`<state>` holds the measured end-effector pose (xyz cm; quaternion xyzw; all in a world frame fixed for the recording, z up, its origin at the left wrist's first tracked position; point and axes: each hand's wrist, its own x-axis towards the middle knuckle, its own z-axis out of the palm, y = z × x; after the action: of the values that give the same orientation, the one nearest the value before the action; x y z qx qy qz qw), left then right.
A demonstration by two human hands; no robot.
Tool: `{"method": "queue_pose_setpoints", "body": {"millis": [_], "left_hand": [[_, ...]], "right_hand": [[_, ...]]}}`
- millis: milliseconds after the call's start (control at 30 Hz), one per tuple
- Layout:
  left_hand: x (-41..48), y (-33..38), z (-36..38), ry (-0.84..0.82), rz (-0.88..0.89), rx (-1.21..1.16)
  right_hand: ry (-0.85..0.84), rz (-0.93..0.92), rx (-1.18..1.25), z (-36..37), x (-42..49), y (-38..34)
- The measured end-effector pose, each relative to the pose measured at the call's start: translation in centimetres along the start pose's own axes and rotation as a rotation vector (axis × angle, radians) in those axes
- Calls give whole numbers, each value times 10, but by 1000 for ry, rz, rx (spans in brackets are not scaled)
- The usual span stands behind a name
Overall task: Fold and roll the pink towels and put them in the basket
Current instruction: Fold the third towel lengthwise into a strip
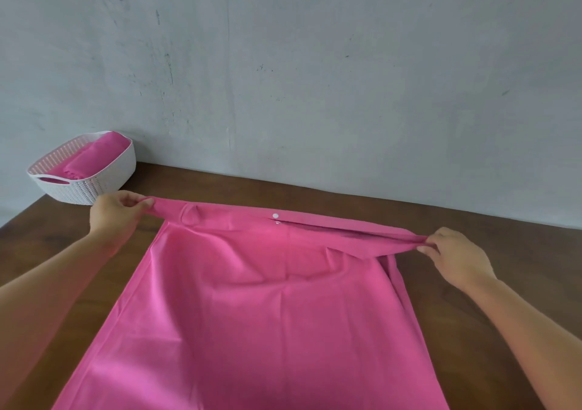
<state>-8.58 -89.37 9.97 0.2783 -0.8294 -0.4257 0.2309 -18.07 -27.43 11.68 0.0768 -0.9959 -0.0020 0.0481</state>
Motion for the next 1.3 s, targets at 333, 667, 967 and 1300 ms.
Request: {"method": "queue_pose_setpoints", "body": {"millis": [333, 667, 967, 1300], "left_hand": [[-43, -54, -38, -81, -94, 55], [-102, -124, -90, -116, -91, 235], [-165, -158, -157, -189, 11, 222], [-223, -179, -206, -232, 32, 49]], "right_hand": [[129, 104, 291, 44, -81, -42], [113, 197, 254, 72, -172, -110], [182, 245, 265, 73, -284, -128], [218, 145, 9, 69, -382, -128]]}}
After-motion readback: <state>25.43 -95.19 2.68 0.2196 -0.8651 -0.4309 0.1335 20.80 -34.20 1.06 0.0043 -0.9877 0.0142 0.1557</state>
